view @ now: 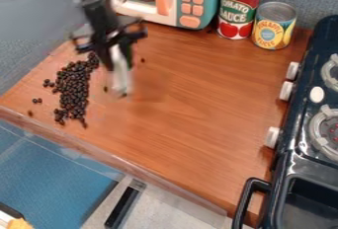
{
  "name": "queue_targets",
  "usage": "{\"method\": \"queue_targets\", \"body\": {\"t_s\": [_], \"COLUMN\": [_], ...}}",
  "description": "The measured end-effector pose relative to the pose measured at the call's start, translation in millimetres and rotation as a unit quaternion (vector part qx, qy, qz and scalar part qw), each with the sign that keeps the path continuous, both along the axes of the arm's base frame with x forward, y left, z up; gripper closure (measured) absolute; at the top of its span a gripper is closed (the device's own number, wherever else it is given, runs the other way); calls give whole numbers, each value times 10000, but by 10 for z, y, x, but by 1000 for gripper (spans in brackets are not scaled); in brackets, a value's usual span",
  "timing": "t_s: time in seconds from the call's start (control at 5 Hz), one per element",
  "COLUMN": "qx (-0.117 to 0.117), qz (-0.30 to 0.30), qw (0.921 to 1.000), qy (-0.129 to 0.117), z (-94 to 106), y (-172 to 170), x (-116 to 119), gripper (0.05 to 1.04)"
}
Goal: Sweep into pile
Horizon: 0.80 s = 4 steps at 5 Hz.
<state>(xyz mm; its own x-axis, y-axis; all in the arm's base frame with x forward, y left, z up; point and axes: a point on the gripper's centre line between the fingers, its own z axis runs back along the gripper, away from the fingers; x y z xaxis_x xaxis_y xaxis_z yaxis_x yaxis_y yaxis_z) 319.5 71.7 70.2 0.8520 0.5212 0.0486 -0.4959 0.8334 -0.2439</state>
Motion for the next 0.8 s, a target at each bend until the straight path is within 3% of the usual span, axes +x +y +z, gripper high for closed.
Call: {"method": "queue_targets", "body": {"t_s": [0.2,0.4,0.6,0.8], "qx": [-309,-305,-69,138], "qz": [-76,-280,-264,-148], "qw": [9994,9991,9988,9982], "qy": [-116,-15,407,569], "z": [211,190,-275,-508], "y": [-257,-531,-562,-463], "x": [170,332,482,706], "gripper": [740,740,740,740]}}
